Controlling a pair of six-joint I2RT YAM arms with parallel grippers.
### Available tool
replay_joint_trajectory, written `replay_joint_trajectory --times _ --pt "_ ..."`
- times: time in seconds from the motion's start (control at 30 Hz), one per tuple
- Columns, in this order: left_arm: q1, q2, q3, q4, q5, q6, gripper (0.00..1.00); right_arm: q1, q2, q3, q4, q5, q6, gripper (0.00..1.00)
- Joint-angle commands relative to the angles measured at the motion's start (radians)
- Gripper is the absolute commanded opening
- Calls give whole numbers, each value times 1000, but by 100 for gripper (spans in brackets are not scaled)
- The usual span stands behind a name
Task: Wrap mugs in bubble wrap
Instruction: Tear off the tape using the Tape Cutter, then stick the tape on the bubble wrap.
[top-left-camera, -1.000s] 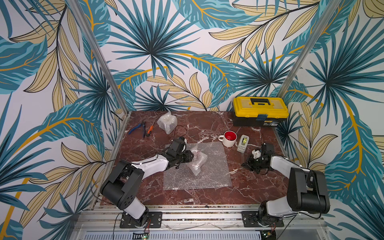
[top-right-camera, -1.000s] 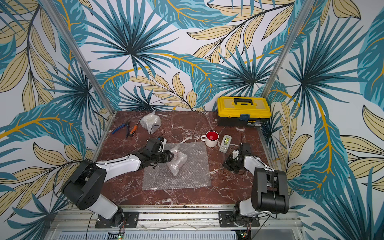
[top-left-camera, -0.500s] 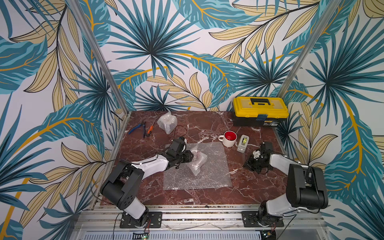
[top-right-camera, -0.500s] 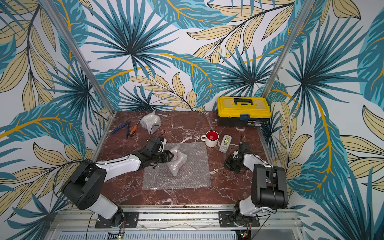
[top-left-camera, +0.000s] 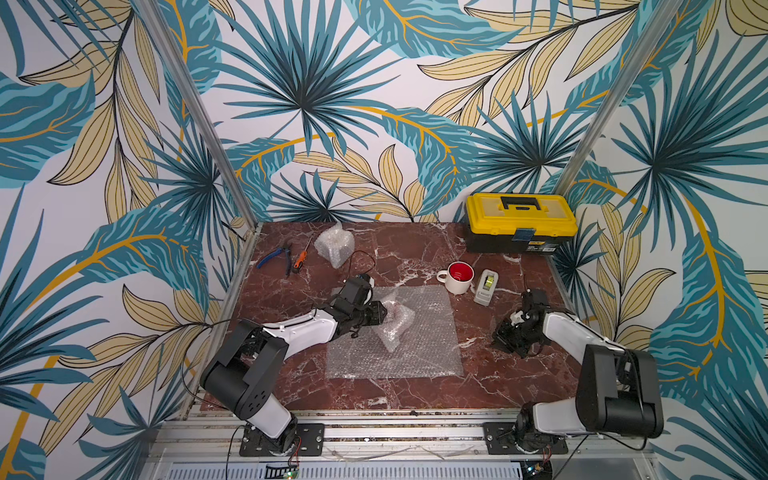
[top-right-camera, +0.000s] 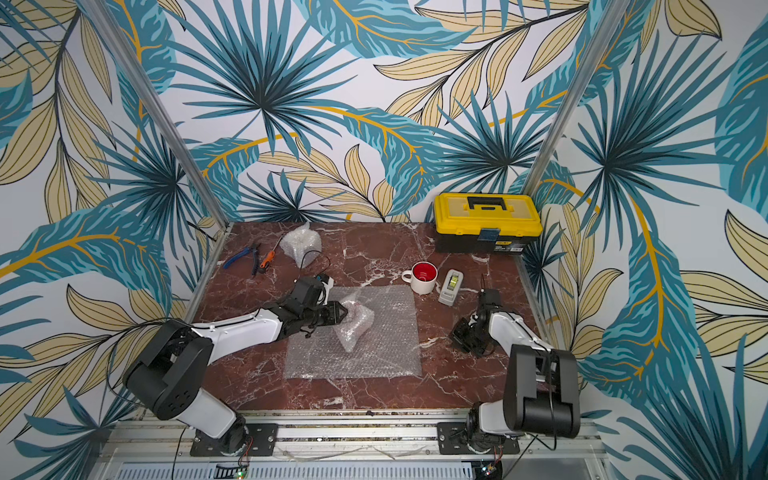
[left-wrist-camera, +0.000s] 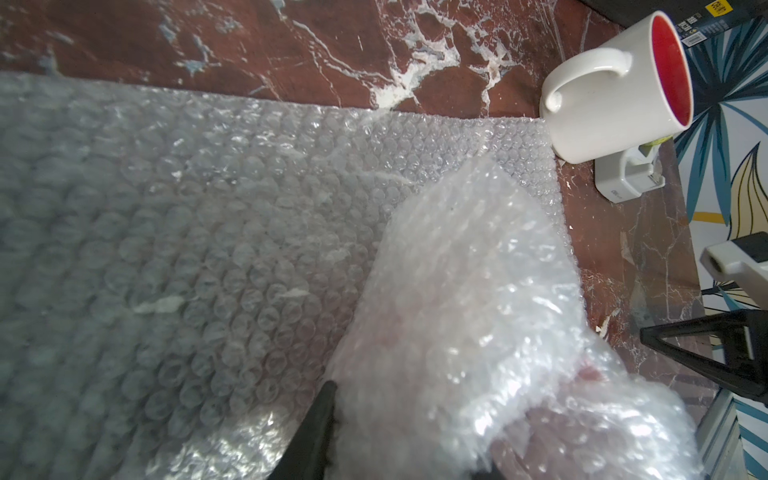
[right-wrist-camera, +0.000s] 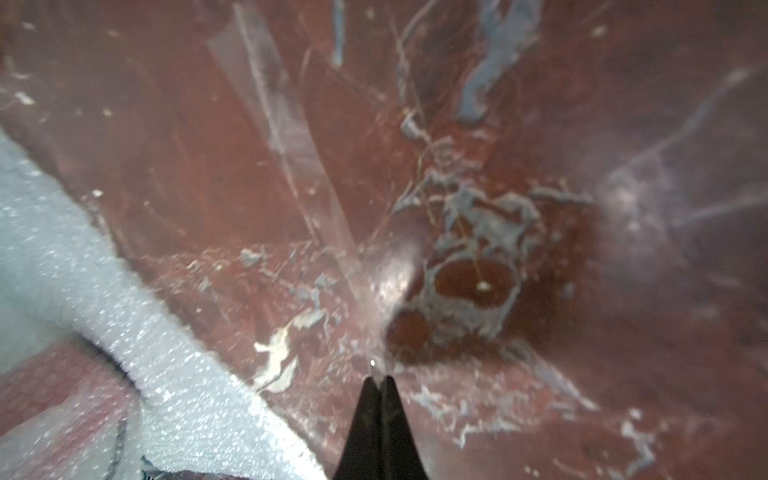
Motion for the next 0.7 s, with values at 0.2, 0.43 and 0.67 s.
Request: replay_joint_trajectory --times 0.2,0.43,0.67 --pt "-23 -1 -47 -59 33 45 36 154 -126 179 34 -209 97 0" --pt "-26 -11 -46 -59 30 41 50 346 57 391 87 -329 183 0" --pt "-26 -24 -53 -61 16 24 62 504 194 524 166 -408 236 0"
